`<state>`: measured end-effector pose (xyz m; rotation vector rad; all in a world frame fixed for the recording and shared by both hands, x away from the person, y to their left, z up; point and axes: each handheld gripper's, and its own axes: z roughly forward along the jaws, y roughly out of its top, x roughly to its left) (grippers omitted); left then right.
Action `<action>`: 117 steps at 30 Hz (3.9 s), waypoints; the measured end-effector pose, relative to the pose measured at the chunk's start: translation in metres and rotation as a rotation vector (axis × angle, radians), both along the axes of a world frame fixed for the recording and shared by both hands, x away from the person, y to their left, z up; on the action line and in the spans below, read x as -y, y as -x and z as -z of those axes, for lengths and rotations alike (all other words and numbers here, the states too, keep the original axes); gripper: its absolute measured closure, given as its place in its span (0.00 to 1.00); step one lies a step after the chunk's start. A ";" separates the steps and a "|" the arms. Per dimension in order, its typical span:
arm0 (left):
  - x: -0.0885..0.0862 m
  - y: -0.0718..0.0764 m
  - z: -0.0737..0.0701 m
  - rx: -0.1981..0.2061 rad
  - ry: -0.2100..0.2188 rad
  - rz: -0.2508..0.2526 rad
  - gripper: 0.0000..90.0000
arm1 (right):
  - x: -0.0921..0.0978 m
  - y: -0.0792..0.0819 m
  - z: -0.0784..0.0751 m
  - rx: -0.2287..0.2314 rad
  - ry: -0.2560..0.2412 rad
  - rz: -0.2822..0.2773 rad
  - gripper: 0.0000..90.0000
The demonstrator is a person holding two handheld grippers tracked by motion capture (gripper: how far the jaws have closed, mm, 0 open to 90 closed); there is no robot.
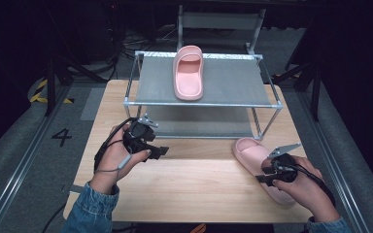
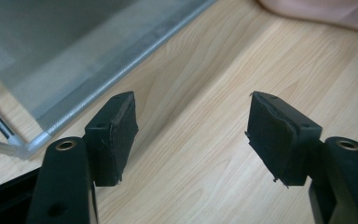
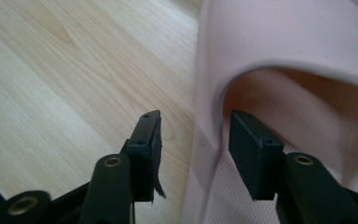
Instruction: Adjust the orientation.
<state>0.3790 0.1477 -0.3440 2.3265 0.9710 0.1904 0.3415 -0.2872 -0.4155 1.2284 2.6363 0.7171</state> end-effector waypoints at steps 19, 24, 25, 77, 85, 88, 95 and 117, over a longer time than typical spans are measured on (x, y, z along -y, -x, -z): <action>-0.025 0.000 0.008 0.008 -0.033 -0.036 0.29 | -0.013 -0.013 -0.002 0.040 0.093 -0.010 0.94; -0.033 0.002 0.007 0.014 -0.041 -0.046 0.29 | -0.015 -0.012 -0.016 0.039 0.077 -0.020 0.94; -0.033 0.002 0.007 0.014 -0.040 -0.048 0.29 | -0.016 -0.011 -0.020 0.044 0.081 -0.024 0.94; -0.073 0.024 0.018 -0.039 -0.052 -0.089 0.25 | -0.073 -0.053 -0.208 0.122 0.019 -0.139 0.92; -0.081 0.027 0.020 -0.044 -0.051 -0.105 0.25 | -0.076 -0.076 -0.214 0.135 0.002 -0.117 0.92; -0.082 0.026 0.020 -0.041 -0.054 -0.101 0.25 | -0.076 -0.084 -0.215 0.135 -0.004 -0.112 0.92; -0.086 0.027 0.021 -0.045 -0.052 -0.103 0.24 | -0.075 -0.106 -0.216 0.136 0.015 -0.092 0.91; -0.092 0.033 0.029 -0.066 -0.070 -0.120 0.23 | -0.093 -0.172 -0.198 0.074 0.034 -0.016 0.92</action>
